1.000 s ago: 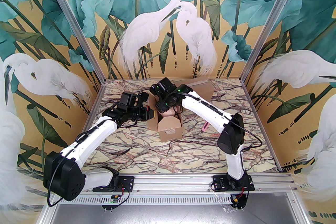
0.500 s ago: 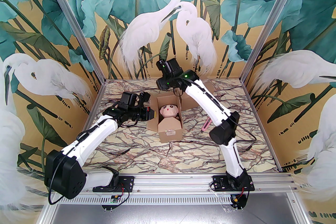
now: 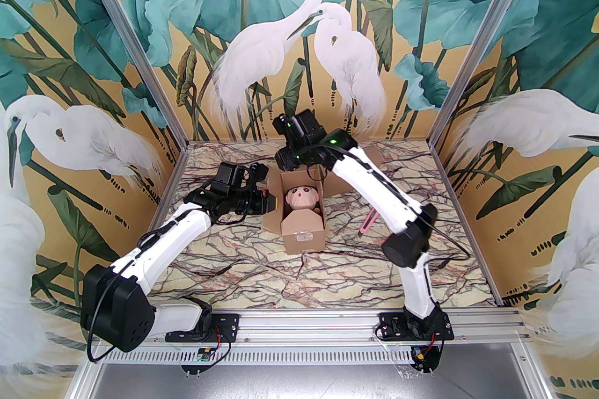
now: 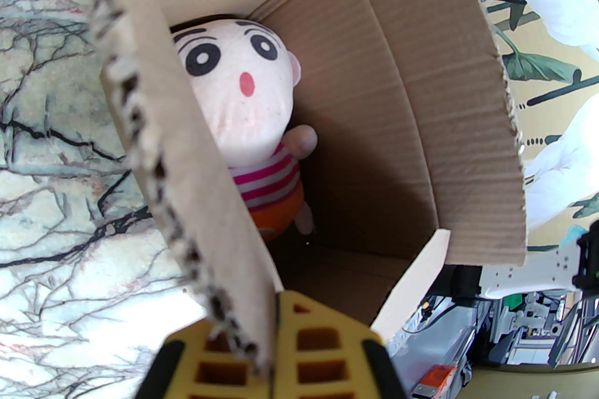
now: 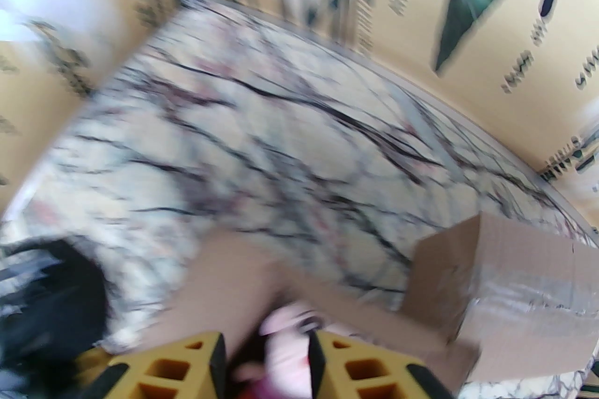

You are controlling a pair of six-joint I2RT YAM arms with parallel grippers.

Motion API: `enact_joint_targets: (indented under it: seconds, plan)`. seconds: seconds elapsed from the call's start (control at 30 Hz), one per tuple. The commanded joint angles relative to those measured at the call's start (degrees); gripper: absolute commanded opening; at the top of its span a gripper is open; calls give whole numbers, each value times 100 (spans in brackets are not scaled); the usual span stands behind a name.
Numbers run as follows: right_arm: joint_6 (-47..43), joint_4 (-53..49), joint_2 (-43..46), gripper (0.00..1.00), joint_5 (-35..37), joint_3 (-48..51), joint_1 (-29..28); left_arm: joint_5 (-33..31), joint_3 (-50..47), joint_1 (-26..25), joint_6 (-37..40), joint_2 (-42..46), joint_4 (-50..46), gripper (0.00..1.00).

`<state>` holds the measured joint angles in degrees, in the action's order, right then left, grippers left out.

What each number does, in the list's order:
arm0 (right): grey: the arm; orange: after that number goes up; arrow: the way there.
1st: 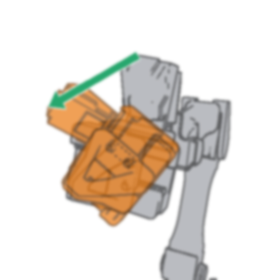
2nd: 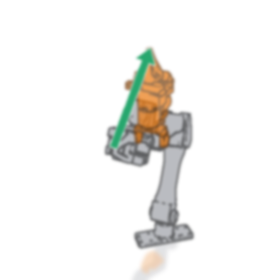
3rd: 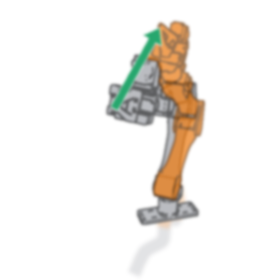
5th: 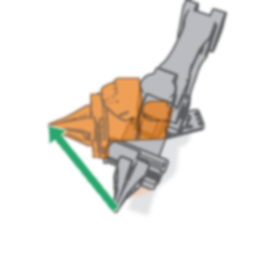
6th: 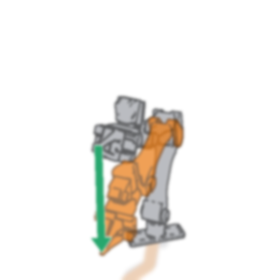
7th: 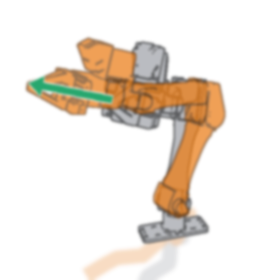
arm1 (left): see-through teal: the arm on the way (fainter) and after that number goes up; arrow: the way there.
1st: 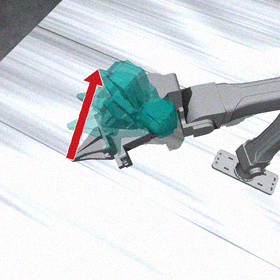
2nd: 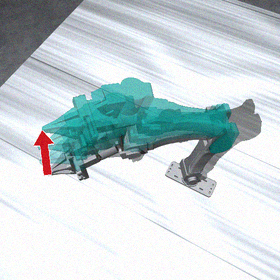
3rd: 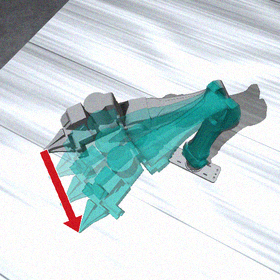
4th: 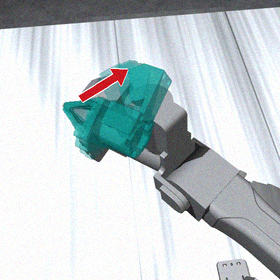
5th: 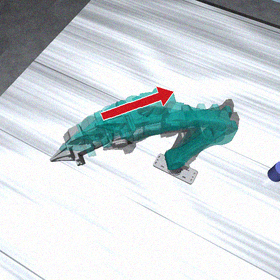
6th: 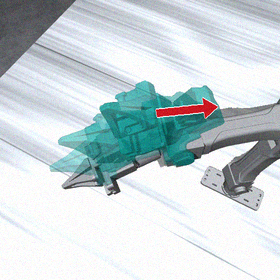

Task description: Unpack the express box

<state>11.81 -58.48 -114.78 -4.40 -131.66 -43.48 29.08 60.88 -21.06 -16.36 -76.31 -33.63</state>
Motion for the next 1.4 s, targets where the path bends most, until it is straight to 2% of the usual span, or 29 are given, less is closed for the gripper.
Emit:
enact_joint_targets:
  seconds: [0.0, 0.13, 0.27, 0.37, 0.6, 0.77, 0.83, 0.9, 0.97, 1.07, 1.23, 1.37]
  plan:
    - [600, -135, 54, 28, -582, 518, -90, -289, 90, -34, -39, -170, -174, 0]
    - [865, 245, -3, 24, -591, 1107, -204, -345, 108, -47, -13, -188, -223, 0]
    - [1122, 224, -135, 19, 155, 1431, -174, -409, 122, -40, 2, -132, -250, 0]
    - [1233, 196, -189, 19, 605, 1573, -137, -433, 117, -44, 2, -108, -259, 0]
    - [1209, -290, -668, 19, 978, 1367, -81, -438, 156, -43, -9, -124, -270, 0]
    - [1142, -226, -858, 21, 1124, 1519, -81, -438, 187, -41, -34, -141, -274, 0]
    - [1114, -204, -929, 25, 1151, 1567, -81, -438, 196, -47, -42, -155, -261, 0]
    - [1054, -121, -982, 36, 1239, 1691, -81, -428, 205, -40, -53, -156, -250, 0]
    - [993, -98, -1055, 41, 1271, 1717, -76, -437, 221, -47, -43, -171, -267, 0]
    - [923, -59, -1186, 62, 1346, 1731, -66, -447, 255, -52, -10, -176, -319, 0]
    - [850, 129, -1336, 75, 1373, 1915, -42, -491, 277, -71, 38, -141, -386, 0]
    - [867, 302, -1386, 79, 1246, 2138, 19, -482, 302, -91, 88, -103, -418, 0]
